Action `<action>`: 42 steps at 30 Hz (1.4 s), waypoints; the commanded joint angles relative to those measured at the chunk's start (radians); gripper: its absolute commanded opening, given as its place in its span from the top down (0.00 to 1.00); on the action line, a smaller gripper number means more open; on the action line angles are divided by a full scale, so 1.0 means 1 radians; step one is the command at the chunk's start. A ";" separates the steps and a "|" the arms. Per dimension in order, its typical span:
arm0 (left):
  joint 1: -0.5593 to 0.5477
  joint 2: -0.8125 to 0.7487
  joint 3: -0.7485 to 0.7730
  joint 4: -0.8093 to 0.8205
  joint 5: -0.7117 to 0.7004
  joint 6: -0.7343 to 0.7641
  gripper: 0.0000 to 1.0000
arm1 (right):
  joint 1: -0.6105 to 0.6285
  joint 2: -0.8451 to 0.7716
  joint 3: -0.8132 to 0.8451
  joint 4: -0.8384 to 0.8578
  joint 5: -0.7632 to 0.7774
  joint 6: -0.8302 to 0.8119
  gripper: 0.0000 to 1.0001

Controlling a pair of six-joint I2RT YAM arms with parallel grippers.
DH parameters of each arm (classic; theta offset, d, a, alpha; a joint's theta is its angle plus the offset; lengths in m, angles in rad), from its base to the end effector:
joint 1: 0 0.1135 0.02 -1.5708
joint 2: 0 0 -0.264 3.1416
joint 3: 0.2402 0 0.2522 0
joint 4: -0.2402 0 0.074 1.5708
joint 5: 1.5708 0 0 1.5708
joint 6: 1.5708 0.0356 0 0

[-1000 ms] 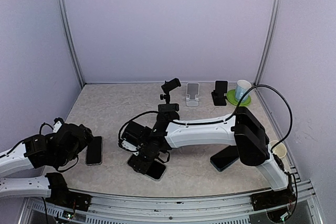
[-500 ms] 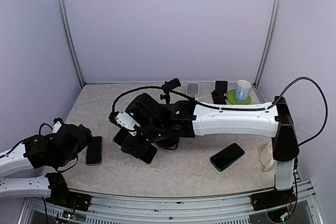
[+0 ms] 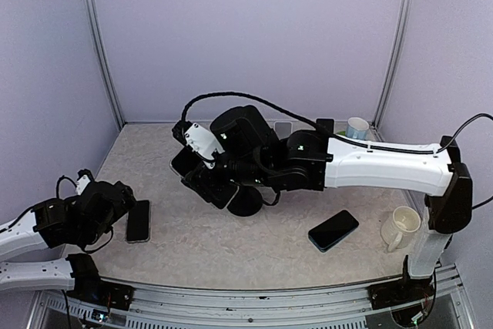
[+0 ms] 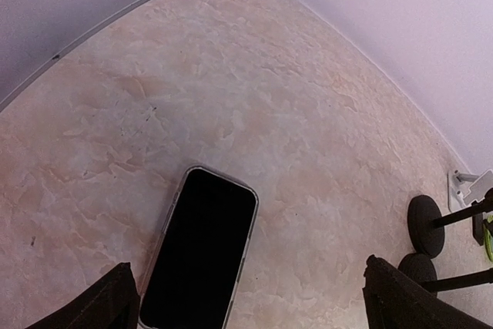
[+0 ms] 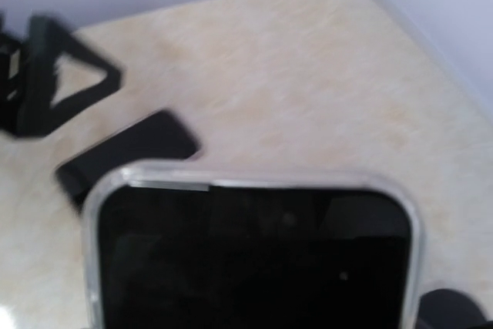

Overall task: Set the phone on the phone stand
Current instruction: Pick up the phone at the center of the board, then place the phone on the phone stand.

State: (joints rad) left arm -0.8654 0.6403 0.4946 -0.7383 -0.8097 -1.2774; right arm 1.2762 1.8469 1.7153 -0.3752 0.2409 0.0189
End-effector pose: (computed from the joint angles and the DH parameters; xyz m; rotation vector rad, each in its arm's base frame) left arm 0.0986 -0.0761 0.2188 -0.7507 2.0062 -0.2301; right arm 0.1352 0.4163 0.3421 -1.1150 1.7883 0.5434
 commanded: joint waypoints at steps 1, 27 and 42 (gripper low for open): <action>-0.003 -0.010 0.034 0.059 -0.047 0.114 0.01 | 0.000 -0.094 -0.003 0.088 0.150 -0.039 0.67; 0.032 0.035 -0.114 0.655 0.110 0.688 0.01 | -0.291 -0.379 -0.246 0.241 0.358 -0.042 0.68; 0.054 0.134 -0.195 0.989 0.158 0.857 0.01 | -0.544 -0.433 -0.424 0.503 0.289 -0.032 0.70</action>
State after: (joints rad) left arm -0.8215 0.7483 0.3130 0.1368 -0.6823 -0.4870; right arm 0.7837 1.4487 1.3254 -0.0341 0.5594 -0.0246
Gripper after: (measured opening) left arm 0.988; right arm 0.754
